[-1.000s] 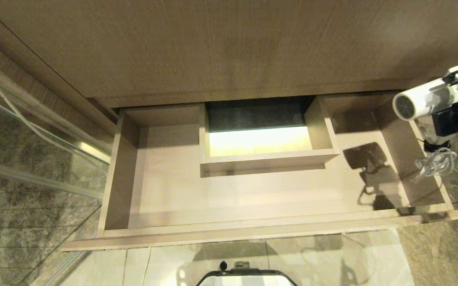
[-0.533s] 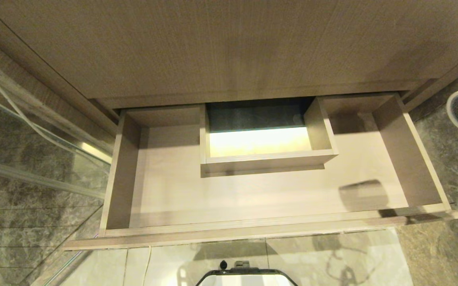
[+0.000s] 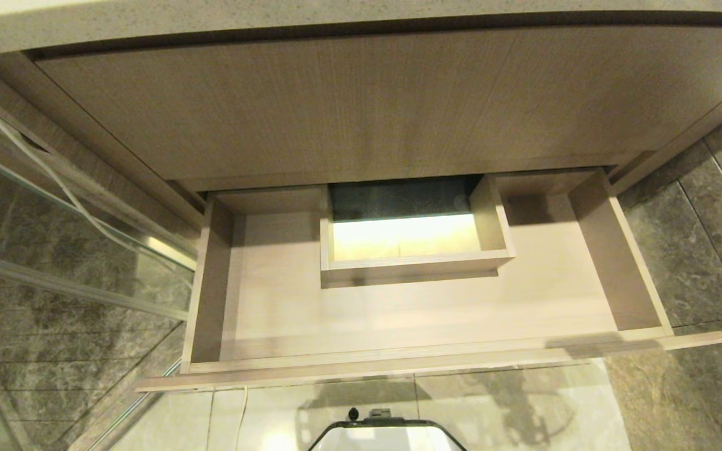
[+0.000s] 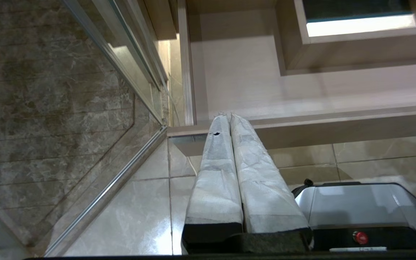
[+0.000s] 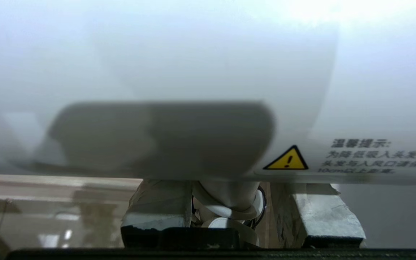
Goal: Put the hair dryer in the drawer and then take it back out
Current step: Place it on the countertop
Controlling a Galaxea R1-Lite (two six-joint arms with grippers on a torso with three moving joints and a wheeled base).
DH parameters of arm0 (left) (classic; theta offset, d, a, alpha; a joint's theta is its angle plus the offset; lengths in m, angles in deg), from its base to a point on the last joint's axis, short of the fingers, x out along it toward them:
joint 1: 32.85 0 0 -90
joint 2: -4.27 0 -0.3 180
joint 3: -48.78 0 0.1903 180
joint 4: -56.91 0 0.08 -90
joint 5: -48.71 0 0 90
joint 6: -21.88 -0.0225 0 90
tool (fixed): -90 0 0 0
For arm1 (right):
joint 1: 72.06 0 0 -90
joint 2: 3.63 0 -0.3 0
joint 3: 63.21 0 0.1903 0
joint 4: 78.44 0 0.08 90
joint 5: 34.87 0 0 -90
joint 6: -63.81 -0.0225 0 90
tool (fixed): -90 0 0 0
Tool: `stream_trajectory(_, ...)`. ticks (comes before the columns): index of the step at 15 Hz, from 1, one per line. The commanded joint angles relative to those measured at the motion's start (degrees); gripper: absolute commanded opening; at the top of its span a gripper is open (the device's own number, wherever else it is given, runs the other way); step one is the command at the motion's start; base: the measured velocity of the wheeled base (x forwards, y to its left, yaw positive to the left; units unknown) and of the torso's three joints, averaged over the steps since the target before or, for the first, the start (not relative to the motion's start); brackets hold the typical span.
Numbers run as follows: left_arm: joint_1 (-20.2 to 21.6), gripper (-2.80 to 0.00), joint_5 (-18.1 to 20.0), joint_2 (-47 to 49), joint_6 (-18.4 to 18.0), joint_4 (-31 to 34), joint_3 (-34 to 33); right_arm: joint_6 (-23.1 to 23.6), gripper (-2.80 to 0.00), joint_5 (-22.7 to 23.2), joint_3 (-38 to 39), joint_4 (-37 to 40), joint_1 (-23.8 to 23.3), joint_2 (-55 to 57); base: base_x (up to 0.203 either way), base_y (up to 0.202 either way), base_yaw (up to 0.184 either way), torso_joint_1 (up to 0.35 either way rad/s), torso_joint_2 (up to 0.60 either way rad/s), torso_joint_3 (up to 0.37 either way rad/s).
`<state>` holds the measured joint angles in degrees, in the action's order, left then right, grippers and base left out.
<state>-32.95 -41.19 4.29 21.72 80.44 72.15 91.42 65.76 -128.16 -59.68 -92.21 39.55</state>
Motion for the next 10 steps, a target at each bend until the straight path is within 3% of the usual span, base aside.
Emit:
stream_trajectory(1, 0.01, -2.8, -0.01, -0.02, -0.01, 0.02, -0.06, 0.16, -2.8, -0.46, 0.15, -1.04, -0.92, -4.5, 0.0, 0.0, 0.0, 0.287, -0.52, -0.25)
stream_trajectory(10, 0.01, -2.8, -0.01, -0.02, -0.01, 0.02, -0.05, 0.09, -2.8, -0.7, -2.58, -0.03, -2.18, -8.04, 0.0, 0.0, 0.0, 0.289, -0.55, -0.267)
